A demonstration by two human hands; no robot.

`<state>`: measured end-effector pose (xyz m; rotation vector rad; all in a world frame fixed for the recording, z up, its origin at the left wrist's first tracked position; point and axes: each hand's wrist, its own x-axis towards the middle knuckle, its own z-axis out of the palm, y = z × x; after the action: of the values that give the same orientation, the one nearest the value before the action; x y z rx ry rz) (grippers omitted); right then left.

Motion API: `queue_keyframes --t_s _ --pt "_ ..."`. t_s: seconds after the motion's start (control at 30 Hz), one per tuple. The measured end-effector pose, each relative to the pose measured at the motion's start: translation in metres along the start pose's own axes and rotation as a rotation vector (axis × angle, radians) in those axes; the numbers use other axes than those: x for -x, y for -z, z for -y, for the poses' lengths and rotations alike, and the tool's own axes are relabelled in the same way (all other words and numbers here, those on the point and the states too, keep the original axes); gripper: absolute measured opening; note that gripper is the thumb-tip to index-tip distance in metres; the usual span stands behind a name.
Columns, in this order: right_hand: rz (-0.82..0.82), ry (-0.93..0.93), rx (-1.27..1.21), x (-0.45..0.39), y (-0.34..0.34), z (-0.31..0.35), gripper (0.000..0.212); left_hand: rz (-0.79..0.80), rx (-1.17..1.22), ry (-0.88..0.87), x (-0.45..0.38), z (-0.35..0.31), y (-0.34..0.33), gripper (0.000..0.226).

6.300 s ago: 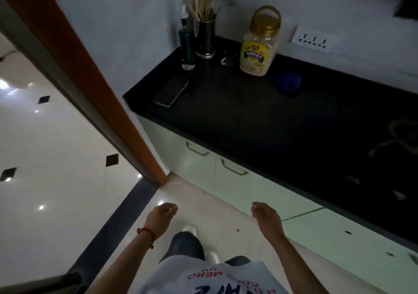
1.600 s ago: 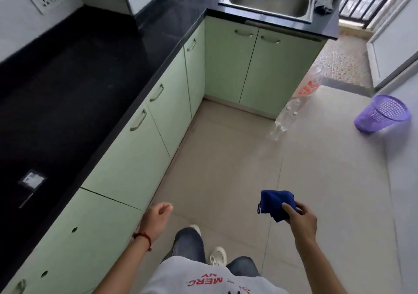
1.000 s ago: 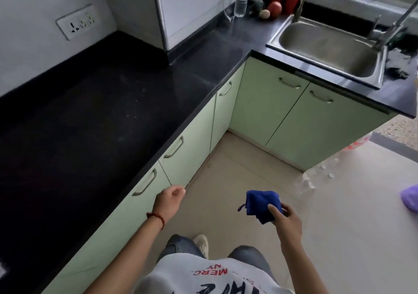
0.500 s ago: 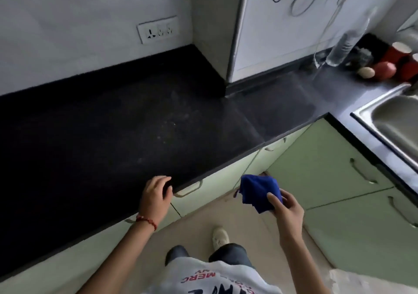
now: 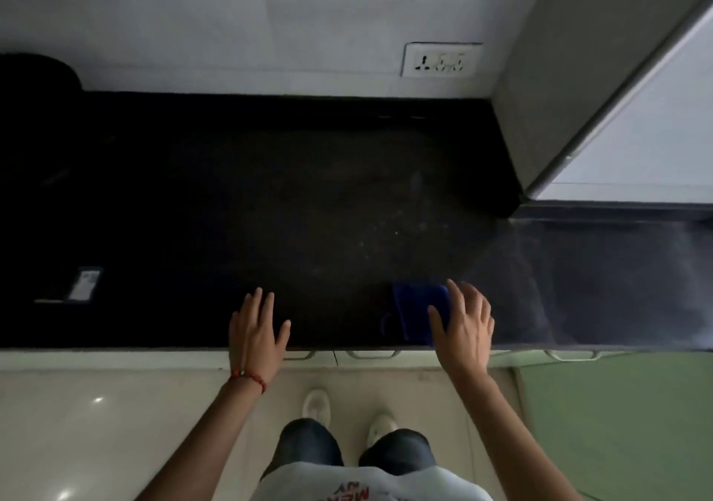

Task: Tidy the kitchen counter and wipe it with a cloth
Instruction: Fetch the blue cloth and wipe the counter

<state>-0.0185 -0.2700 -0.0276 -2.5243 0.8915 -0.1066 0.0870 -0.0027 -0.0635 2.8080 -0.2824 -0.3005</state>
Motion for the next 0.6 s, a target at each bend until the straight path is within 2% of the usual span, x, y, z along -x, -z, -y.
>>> queue_keyframes --t_s 0.13,0.2,0.33,0.43,0.5,0.6 --pt "0.073 0.075 0.170 0.009 -0.036 0.018 0.065 0.020 -0.046 -0.018 -0.011 0.015 0.002 0.067" --pt "0.143 0.109 0.177 0.013 -0.050 0.038 0.066 0.023 -0.058 -0.042 -0.014 0.021 0.001 0.071" --pt "0.264 0.395 0.288 0.012 -0.077 0.090 0.057 0.049 -0.079 -0.032 -0.015 0.024 0.001 0.073" --pt "0.316 0.506 0.337 -0.022 -0.090 0.124 0.056 0.079 -0.111 -0.022 -0.017 0.026 0.002 0.072" --pt "0.379 0.519 0.328 -0.050 -0.092 0.141 0.058 0.091 -0.126 -0.017 -0.018 0.025 0.002 0.070" --pt "0.368 0.461 0.309 -0.058 -0.097 0.153 0.059 0.109 -0.130 -0.010 -0.019 0.027 0.002 0.070"
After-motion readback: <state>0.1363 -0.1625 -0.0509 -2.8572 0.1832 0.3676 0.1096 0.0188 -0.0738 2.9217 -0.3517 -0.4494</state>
